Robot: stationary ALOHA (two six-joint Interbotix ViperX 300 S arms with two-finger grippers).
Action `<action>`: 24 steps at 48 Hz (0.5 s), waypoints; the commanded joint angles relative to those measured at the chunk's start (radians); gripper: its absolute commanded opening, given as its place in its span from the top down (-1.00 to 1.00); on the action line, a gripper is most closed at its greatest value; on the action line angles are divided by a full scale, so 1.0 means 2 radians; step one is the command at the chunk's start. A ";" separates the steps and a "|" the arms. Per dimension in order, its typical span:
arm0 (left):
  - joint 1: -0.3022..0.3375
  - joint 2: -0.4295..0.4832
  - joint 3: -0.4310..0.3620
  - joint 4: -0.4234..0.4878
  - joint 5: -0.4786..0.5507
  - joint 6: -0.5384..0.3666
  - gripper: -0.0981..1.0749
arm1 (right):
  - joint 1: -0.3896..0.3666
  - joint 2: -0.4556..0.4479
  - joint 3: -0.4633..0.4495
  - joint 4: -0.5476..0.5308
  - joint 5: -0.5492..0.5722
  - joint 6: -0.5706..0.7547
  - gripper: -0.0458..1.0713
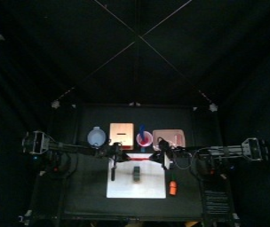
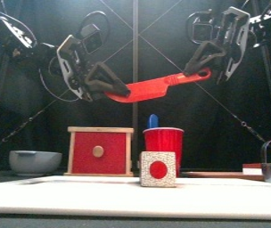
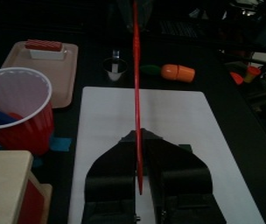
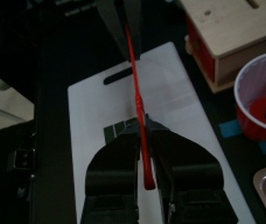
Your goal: Grab knife with other hand
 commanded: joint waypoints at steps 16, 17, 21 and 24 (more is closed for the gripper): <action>-0.002 -0.015 -0.008 -0.001 -0.003 0.000 0.12 | -0.005 0.033 -0.023 -0.008 0.043 0.001 -0.28; -0.002 -0.014 -0.008 -0.001 -0.003 -0.001 0.12 | -0.006 0.034 -0.025 -0.008 0.044 0.001 -0.30; -0.002 -0.015 -0.008 -0.001 -0.003 -0.001 0.12 | -0.006 0.038 -0.027 -0.009 0.045 0.001 -0.33; -0.003 -0.015 -0.007 -0.002 -0.003 -0.001 0.12 | -0.008 0.038 -0.028 -0.011 0.045 0.002 -0.32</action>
